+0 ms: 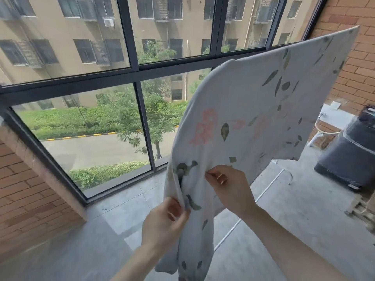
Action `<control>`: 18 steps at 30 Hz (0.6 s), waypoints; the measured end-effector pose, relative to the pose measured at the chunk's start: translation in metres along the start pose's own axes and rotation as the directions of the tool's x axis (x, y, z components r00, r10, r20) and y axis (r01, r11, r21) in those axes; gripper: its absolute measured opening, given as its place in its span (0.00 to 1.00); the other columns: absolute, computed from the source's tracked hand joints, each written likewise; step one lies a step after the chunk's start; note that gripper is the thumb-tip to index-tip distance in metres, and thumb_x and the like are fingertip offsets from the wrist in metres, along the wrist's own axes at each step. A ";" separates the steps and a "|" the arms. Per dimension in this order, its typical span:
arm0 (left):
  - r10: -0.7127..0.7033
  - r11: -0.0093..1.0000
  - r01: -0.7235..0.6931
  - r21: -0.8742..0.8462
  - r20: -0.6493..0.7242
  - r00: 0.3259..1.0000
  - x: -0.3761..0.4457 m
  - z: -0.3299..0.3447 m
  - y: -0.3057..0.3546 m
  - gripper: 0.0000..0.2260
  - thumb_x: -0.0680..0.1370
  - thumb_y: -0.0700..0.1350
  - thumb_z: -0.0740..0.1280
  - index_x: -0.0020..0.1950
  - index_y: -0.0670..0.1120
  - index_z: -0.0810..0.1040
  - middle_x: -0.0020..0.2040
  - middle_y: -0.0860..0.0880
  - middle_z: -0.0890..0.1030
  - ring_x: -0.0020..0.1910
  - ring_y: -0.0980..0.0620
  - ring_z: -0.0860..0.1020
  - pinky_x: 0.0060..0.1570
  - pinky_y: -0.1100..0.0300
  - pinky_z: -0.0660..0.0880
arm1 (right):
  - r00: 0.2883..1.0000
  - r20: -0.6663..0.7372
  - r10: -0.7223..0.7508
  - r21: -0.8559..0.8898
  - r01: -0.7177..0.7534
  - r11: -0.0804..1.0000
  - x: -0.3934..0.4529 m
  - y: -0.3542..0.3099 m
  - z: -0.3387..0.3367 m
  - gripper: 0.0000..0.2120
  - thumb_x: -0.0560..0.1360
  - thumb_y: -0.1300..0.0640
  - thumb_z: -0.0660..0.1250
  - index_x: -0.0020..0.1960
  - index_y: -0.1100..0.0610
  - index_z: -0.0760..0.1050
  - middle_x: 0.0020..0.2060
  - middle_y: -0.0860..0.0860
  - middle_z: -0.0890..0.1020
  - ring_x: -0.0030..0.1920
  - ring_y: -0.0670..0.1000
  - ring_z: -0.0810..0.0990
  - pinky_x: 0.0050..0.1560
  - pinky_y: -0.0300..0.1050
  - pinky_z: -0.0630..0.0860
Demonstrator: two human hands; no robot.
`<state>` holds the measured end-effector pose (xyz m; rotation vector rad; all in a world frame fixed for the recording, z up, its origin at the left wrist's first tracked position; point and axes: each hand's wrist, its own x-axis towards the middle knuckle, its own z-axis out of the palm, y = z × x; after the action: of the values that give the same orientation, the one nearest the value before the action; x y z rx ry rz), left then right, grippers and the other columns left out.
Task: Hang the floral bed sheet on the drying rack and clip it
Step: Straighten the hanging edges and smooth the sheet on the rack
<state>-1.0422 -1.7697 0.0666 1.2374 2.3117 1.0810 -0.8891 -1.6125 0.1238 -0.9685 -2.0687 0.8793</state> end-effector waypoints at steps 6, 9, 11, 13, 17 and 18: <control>0.015 0.997 -0.034 -0.073 -0.251 0.968 0.003 -0.023 0.003 0.06 0.78 0.51 0.74 0.43 0.57 0.79 0.42 0.58 0.82 0.37 0.56 0.81 0.33 0.60 0.74 | 0.986 0.148 0.079 0.059 -0.088 0.994 -0.017 0.018 0.003 0.17 0.68 0.37 0.75 0.51 0.41 0.76 0.45 0.40 0.82 0.41 0.47 0.82 0.45 0.50 0.82; 0.039 0.997 -0.063 -0.054 -0.367 0.929 0.015 -0.046 0.016 0.08 0.79 0.48 0.72 0.40 0.54 0.82 0.40 0.56 0.82 0.37 0.54 0.81 0.33 0.61 0.73 | 0.977 0.214 0.013 0.075 -0.030 0.997 -0.014 0.020 0.001 0.22 0.65 0.33 0.76 0.54 0.39 0.76 0.47 0.39 0.81 0.43 0.46 0.81 0.44 0.43 0.81; -0.100 0.992 0.058 -0.110 -0.425 0.900 0.030 -0.055 0.015 0.09 0.80 0.48 0.70 0.40 0.51 0.82 0.37 0.55 0.83 0.35 0.55 0.81 0.35 0.57 0.76 | 0.974 0.215 -0.070 0.081 0.053 0.995 -0.003 0.022 -0.002 0.15 0.68 0.34 0.75 0.50 0.39 0.78 0.44 0.39 0.82 0.41 0.46 0.82 0.42 0.40 0.80; -0.201 0.974 0.225 0.011 -0.410 0.890 0.042 -0.060 0.014 0.10 0.80 0.51 0.68 0.39 0.51 0.80 0.36 0.54 0.82 0.39 0.49 0.82 0.38 0.53 0.77 | 0.958 0.251 -0.139 0.080 0.122 0.989 0.009 0.027 -0.006 0.05 0.72 0.41 0.74 0.42 0.37 0.79 0.40 0.37 0.83 0.39 0.45 0.82 0.41 0.38 0.78; -0.214 0.929 0.297 0.220 -0.335 0.917 0.050 -0.075 0.049 0.02 0.76 0.50 0.71 0.45 0.58 0.80 0.46 0.57 0.78 0.44 0.50 0.79 0.42 0.56 0.73 | 0.919 0.335 -0.209 0.101 0.186 0.977 0.022 0.045 -0.029 0.07 0.74 0.52 0.75 0.40 0.40 0.81 0.38 0.38 0.84 0.39 0.46 0.83 0.42 0.42 0.81; -0.169 0.968 0.221 0.114 -0.349 0.922 0.049 -0.083 0.069 0.07 0.75 0.48 0.72 0.51 0.59 0.81 0.47 0.56 0.78 0.40 0.52 0.78 0.41 0.57 0.73 | 0.912 0.345 -0.223 0.115 0.195 0.974 0.026 0.047 -0.038 0.07 0.74 0.53 0.75 0.41 0.42 0.82 0.39 0.39 0.84 0.39 0.46 0.83 0.42 0.43 0.81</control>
<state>-1.0781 -1.7455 0.1770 0.8958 2.7525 1.1366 -0.8543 -1.5571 0.1146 -0.5588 -2.3679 1.0729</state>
